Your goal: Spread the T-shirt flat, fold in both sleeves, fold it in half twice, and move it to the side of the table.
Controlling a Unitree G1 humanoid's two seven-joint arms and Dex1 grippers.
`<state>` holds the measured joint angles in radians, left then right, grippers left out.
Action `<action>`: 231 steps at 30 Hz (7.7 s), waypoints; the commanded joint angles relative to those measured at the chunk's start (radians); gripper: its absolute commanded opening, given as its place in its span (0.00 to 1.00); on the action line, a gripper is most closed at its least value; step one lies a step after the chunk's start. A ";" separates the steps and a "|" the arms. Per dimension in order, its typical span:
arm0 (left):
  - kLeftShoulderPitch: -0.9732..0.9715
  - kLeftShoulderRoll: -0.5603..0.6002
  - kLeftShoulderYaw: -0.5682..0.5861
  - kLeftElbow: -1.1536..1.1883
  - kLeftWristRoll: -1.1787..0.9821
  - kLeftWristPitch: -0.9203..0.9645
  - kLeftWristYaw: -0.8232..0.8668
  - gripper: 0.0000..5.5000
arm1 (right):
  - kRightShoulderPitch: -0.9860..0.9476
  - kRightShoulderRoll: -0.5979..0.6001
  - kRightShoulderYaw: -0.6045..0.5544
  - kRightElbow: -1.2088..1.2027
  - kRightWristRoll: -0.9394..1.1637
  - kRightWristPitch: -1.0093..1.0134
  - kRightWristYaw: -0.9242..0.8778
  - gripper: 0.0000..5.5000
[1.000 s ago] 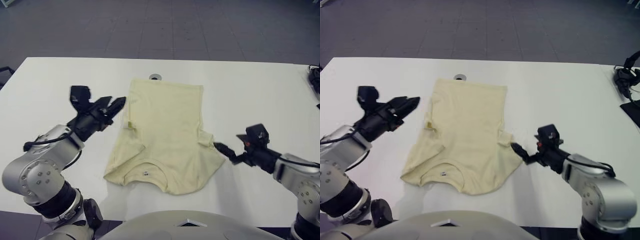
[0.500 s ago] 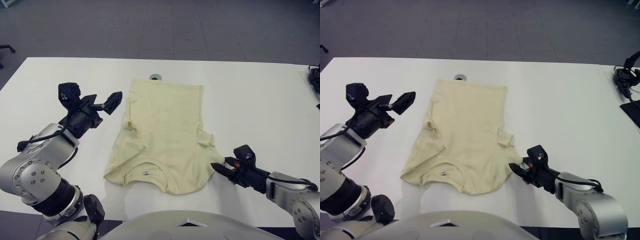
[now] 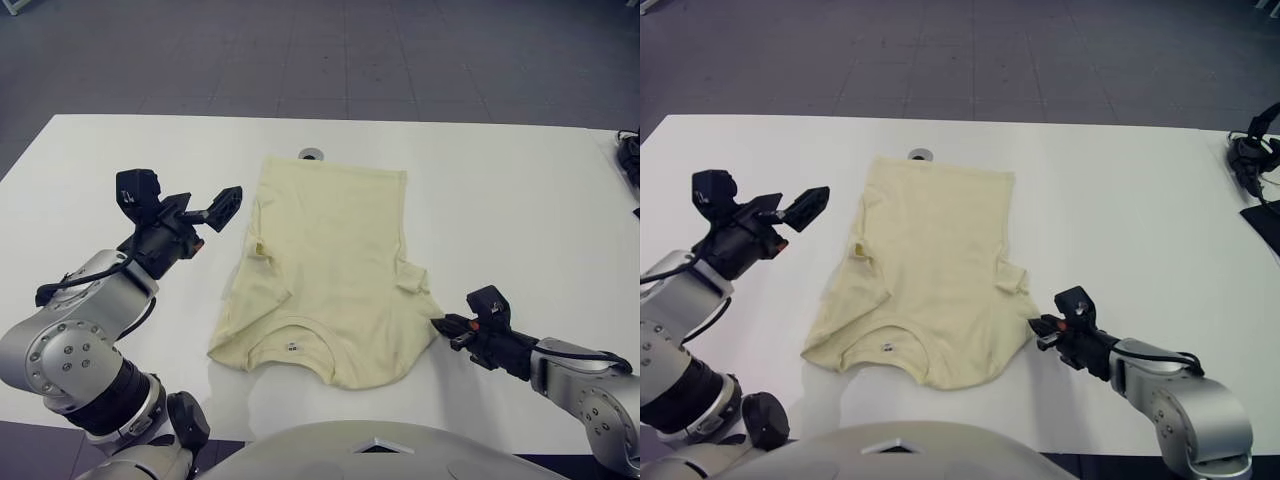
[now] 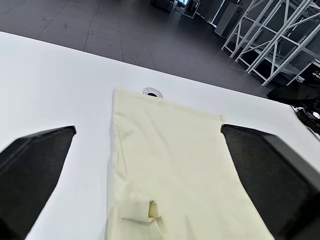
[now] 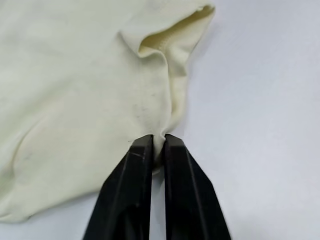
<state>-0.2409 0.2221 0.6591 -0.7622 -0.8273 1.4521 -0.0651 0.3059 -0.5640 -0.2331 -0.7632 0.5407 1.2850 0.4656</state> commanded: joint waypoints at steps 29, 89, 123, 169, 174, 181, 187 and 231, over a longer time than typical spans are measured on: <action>0.206 0.307 -0.225 -0.065 0.062 -0.077 -0.149 0.98 | -0.387 0.169 0.069 -0.053 0.132 0.101 -0.151 0.29; 0.827 0.648 -0.776 0.141 1.070 -1.422 -0.797 0.00 | 0.011 -0.389 0.447 0.261 -0.691 -1.435 0.440 0.00; -0.104 0.643 -0.725 0.470 0.389 -0.970 -1.087 0.00 | -0.864 -0.406 0.434 0.698 -0.181 -0.795 0.861 0.00; -0.155 0.373 -1.067 0.687 1.150 -1.215 -0.697 0.83 | -1.120 0.002 0.702 1.704 -1.076 -1.752 0.011 0.77; -0.081 0.449 -1.108 0.635 1.218 -1.219 -0.757 0.98 | -1.083 -0.018 0.731 1.685 -1.103 -1.835 0.042 0.93; -0.341 0.418 -1.159 1.013 1.255 -1.473 -0.786 0.98 | -0.862 -0.251 0.755 1.195 -0.970 -1.828 0.458 0.98; -0.665 0.249 -1.227 1.528 1.316 -1.826 -0.659 0.98 | -0.643 -0.310 0.779 0.515 -0.685 -1.470 0.692 0.98; 0.499 0.697 -0.941 0.114 1.236 -1.307 -0.784 0.92 | -0.022 -0.496 0.395 -0.044 -0.520 -1.040 0.584 0.98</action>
<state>0.2741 0.9272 -0.2477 -0.7008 0.3698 0.1391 -0.8379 0.2757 -1.0625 0.1528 -0.8230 0.0486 0.2723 1.0610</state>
